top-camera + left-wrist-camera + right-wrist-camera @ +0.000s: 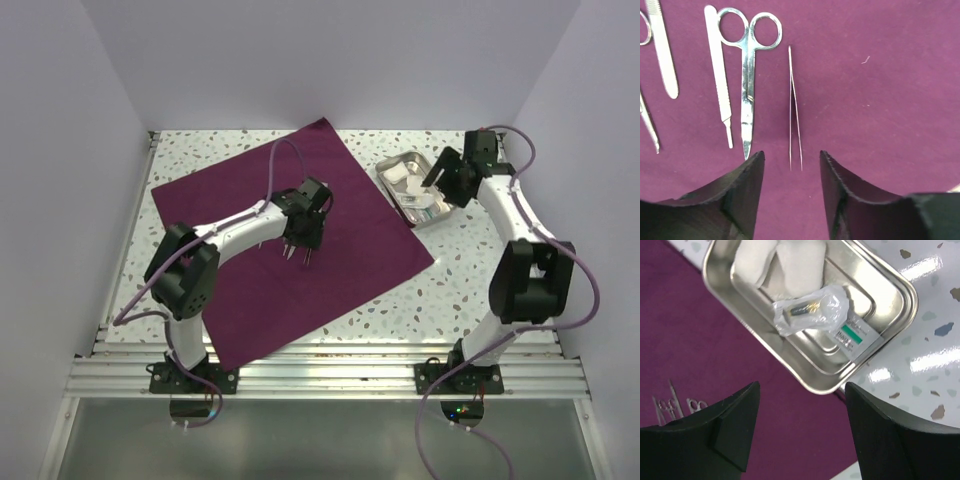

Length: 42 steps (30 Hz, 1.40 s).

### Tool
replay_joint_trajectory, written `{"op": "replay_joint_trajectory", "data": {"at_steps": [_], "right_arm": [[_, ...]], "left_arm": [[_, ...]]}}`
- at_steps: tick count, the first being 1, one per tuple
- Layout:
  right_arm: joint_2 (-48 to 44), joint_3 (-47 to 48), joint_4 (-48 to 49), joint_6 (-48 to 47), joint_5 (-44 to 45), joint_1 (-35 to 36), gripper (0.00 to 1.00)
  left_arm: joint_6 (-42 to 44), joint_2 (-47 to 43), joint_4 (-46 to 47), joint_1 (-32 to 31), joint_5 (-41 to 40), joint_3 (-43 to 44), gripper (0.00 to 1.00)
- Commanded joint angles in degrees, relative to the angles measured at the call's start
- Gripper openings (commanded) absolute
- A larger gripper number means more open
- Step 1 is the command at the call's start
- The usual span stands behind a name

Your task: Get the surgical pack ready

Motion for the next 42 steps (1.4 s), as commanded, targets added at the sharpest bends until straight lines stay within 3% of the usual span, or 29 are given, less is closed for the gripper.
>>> {"op": "replay_joint_trajectory", "data": {"at_steps": [1, 10, 27, 33, 36, 40, 42], "right_arm": [[-10.3, -3.4, -2.0, -0.1, -1.3, 2.8, 0.72], [-13.8, -7.9, -2.4, -0.7, -4.5, 13.0, 0.72], [-11.7, -9.2, -0.7, -2.9, -7.5, 13.8, 0.72], [-9.2, -9.5, 1.5, -3.1, -12.6, 14.3, 0.72], [-6.1, -8.5, 4.5, -0.9, -19.3, 14.7, 0.72], [-3.2, -7.6, 7.9, 4.2, -22.4, 15.7, 0.71], [-1.8, -7.0, 9.3, 7.2, -22.3, 17.0, 0.65]], "left_arm": [[0.8, 3.0, 1.7, -0.5, -2.5, 2.1, 0.49], [2.2, 8.9, 2.8, -0.6, -2.4, 6.6, 0.4], [4.5, 11.3, 4.3, 0.0, -1.7, 7.5, 0.22], [5.2, 9.7, 5.1, 1.5, -0.5, 6.6, 0.0], [5.3, 7.0, 4.8, 2.5, 3.1, 6.5, 0.0], [3.3, 2.2, 6.2, 6.7, 18.2, 5.5, 0.0], [1.2, -0.9, 11.1, 8.4, 24.4, 2.1, 0.0]]}}
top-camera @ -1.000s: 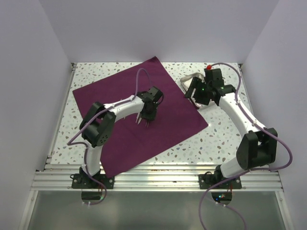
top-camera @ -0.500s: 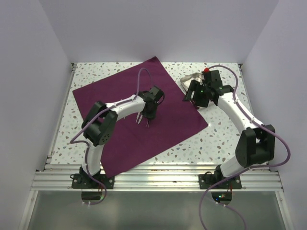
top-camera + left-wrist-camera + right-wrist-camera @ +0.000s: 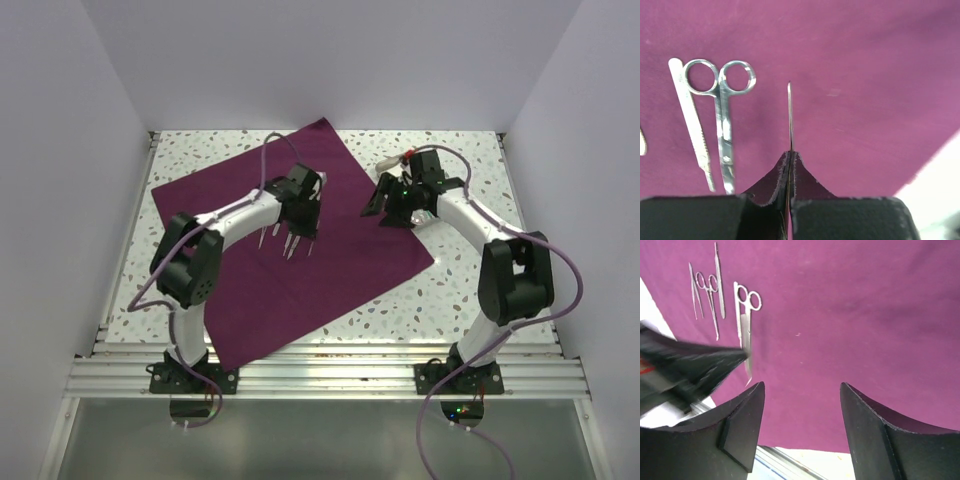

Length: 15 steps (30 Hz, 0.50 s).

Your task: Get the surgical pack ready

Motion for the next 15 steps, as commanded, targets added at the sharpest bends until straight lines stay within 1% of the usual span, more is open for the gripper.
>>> {"op": "replay_joint_trajectory", "data": {"at_steps": [1, 2, 7, 12, 15], "right_arm": [[1.5, 2.6, 5.4, 6.2, -4.2, 2.8, 0.64], [2.0, 2.7, 6.0, 7.2, -4.1, 3.5, 0.64], [4.2, 2.7, 12.2, 13.9, -4.6, 7.8, 0.65], [5.3, 3.9, 13.3, 15.1, -2.6, 10.1, 0.63], [6.1, 3.8, 13.1, 15.7, -2.0, 10.8, 0.58]], "left_arm": [[-4.4, -8.2, 8.6, 4.1, 17.2, -3.4, 0.0], [-5.3, -9.4, 11.5, 4.5, 19.1, -5.0, 0.0], [-11.8, -10.2, 17.8, 5.1, 28.6, -8.3, 0.0], [-15.3, -10.2, 21.9, 5.0, 32.2, -10.5, 0.0], [-15.8, -10.3, 22.5, 5.1, 32.6, -10.4, 0.0]]}}
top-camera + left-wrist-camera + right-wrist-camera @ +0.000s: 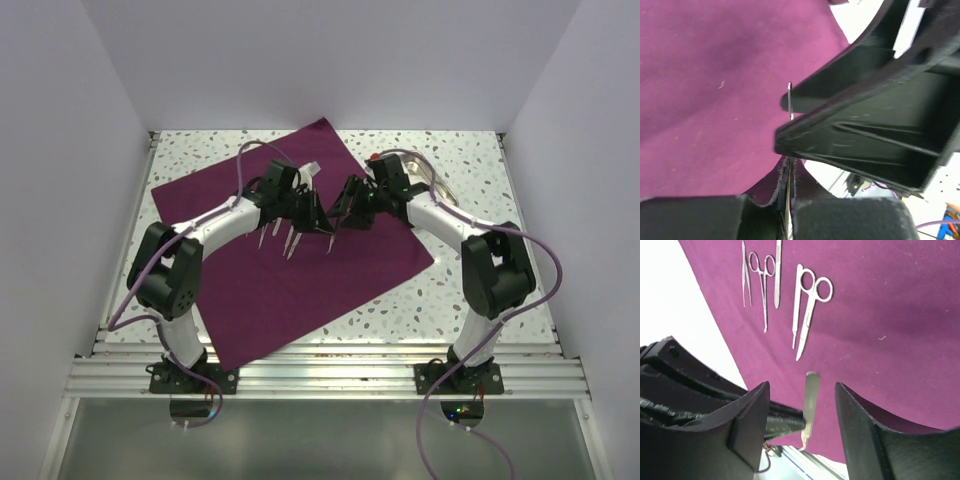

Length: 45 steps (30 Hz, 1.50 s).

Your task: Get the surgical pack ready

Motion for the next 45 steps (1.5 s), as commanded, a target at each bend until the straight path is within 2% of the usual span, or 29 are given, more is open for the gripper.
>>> {"op": "replay_joint_trajectory", "data": {"at_steps": [1, 5, 8, 9, 10, 11, 13, 14, 16, 17, 19, 20, 23, 27, 30, 35, 45], "right_arm": [[1.0, 2.1, 2.7, 2.5, 0.5, 0.3, 0.57], [1.6, 2.4, 2.9, 2.7, 0.5, 1.0, 0.52], [1.9, 2.6, 2.8, 2.5, 0.8, 1.4, 0.31], [2.0, 2.7, 2.7, 2.3, 0.9, 1.4, 0.14], [2.2, 3.4, 2.0, 2.0, 2.0, 1.3, 0.06], [2.4, 4.2, -0.6, 0.5, 2.8, 1.3, 0.0], [2.4, 6.8, -2.9, -1.6, 5.2, 1.2, 0.0], [2.4, 8.2, -6.7, -5.7, 9.7, 1.3, 0.0], [2.8, 13.5, -10.9, -11.6, 17.1, 1.2, 0.0], [3.3, 15.7, -15.0, -18.1, 25.4, 1.1, 0.0], [4.8, 20.8, -17.6, -24.5, 34.3, 0.9, 0.0], [5.4, 21.7, -17.8, -30.9, 41.7, 0.8, 0.0], [8.6, 25.3, -16.8, -41.9, 48.3, -1.0, 0.0], [13.2, 28.0, -13.3, -51.9, 56.6, -4.1, 0.0], [16.6, 29.7, -11.4, -55.8, 57.3, -5.9, 0.0], [22.2, 31.9, -9.9, -59.8, 58.5, -7.5, 0.0], [25.8, 35.8, -11.2, -56.7, 52.5, -9.7, 0.02]], "left_arm": [[-2.7, -1.2, 5.4, 0.0, 4.1, 0.1, 0.0], [-2.8, -1.6, 5.9, 0.1, 4.5, 0.0, 0.0], [-2.7, -1.3, 5.9, 0.1, 4.7, 0.1, 0.0], [-2.5, -1.1, 5.9, 0.3, 4.8, 0.2, 0.0], [-2.3, -0.8, 5.3, 0.5, 4.9, 0.7, 0.0], [-2.0, -0.7, 4.7, 0.8, 4.9, 0.9, 0.1], [0.1, -0.7, 3.1, 1.9, 2.6, 1.5, 0.29], [2.9, -0.7, 0.1, 2.6, 1.2, 2.9, 0.42], [6.2, -0.7, -5.1, 3.3, -3.6, 5.3, 0.48], [8.0, -0.7, -7.0, 3.5, -5.8, 6.1, 0.5], [12.8, 0.1, -11.2, 4.0, -11.6, 7.4, 0.5], [14.0, 0.5, -12.3, 4.1, -13.5, 8.2, 0.5], [17.5, 1.3, -14.2, 4.2, -17.8, 8.1, 0.49], [17.8, 1.0, -14.3, 4.2, -23.1, 6.6, 0.48], [19.1, 1.1, -15.0, 4.2, -28.4, 6.6, 0.5], [24.1, 2.7, -15.7, 5.1, -32.8, 9.4, 0.53], [25.9, 9.0, -16.7, 6.8, -33.5, 15.6, 0.52]]}}
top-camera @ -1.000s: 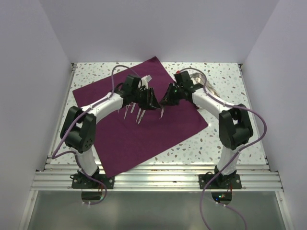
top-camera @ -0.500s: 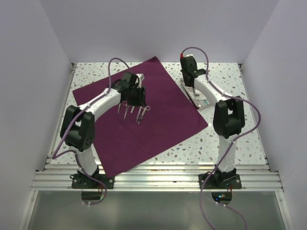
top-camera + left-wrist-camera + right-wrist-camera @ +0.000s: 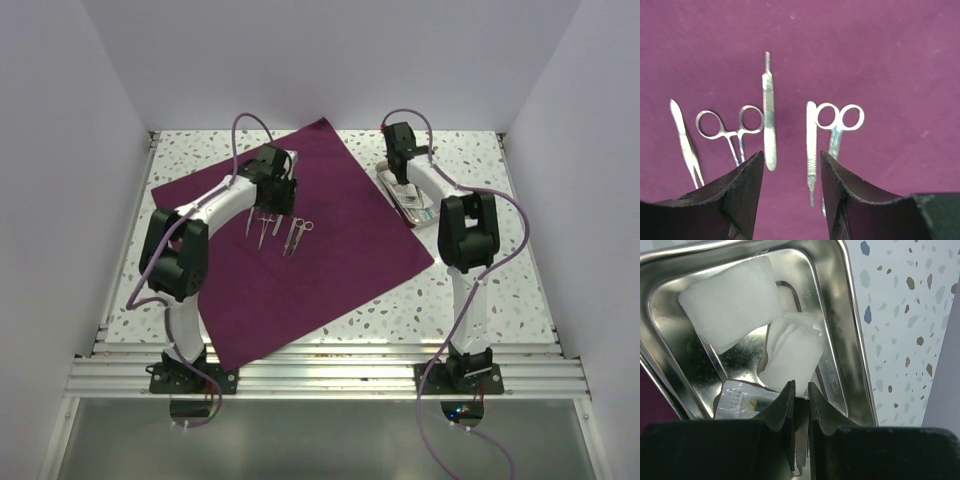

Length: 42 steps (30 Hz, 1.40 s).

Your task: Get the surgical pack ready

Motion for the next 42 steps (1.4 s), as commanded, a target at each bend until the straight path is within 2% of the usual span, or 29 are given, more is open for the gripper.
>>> {"op": "replay_joint_trajectory", "data": {"at_steps": [1, 4, 5, 8, 9, 10, 14, 20, 26, 30, 33, 42], "right_arm": [[1.2, 5.2, 0.0, 1.9, -2.0, -0.3, 0.05], [2.0, 7.7, -2.3, 3.8, -2.8, -0.3, 0.19], [2.0, 8.9, -2.9, 5.0, -2.7, -0.3, 0.33], [1.4, 11.3, -6.4, 9.1, -2.7, -0.3, 0.6], [1.3, 13.0, -7.4, 11.0, -2.5, -0.3, 0.67], [1.2, 14.4, -10.9, 12.8, -3.1, -0.3, 0.7], [1.4, 20.1, -18.6, 18.9, -6.1, -0.1, 0.71], [-5.3, 14.4, -17.6, 24.2, -14.8, 1.8, 0.71], [-8.1, 12.6, -18.4, 24.5, -18.3, 4.7, 0.7], [-10.3, 10.2, -17.9, 24.6, -19.2, 6.0, 0.69], [-11.6, 8.7, -16.8, 24.6, -19.9, 6.4, 0.69], [-11.3, 9.9, -17.4, 25.2, -20.5, 7.3, 0.67]], "left_arm": [[2.0, 1.5, -0.6, 1.3, -2.1, 3.5, 0.52], [1.9, 2.3, -1.9, 1.9, -3.0, 3.9, 0.52], [1.9, 2.2, -2.2, 2.3, -3.8, 3.7, 0.51], [2.0, 0.4, -2.8, 3.0, -5.1, 1.5, 0.49], [2.1, -1.2, -2.6, 3.2, -6.1, 0.5, 0.48], [2.3, -1.8, -2.1, 3.5, -6.8, -1.1, 0.48], [2.6, -2.8, -2.8, 6.4, -7.9, -2.3, 0.43], [3.4, -1.9, -3.5, 8.2, -10.7, -2.5, 0.4], [3.4, -0.9, -3.4, 8.7, -11.5, -3.2, 0.4], [3.5, 0.0, -2.2, 8.9, -11.0, -4.2, 0.33], [3.9, 0.9, -1.6, 9.6, -10.1, -4.7, 0.34], [4.2, 2.8, -0.9, 9.9, -7.1, -4.7, 0.28]]}}
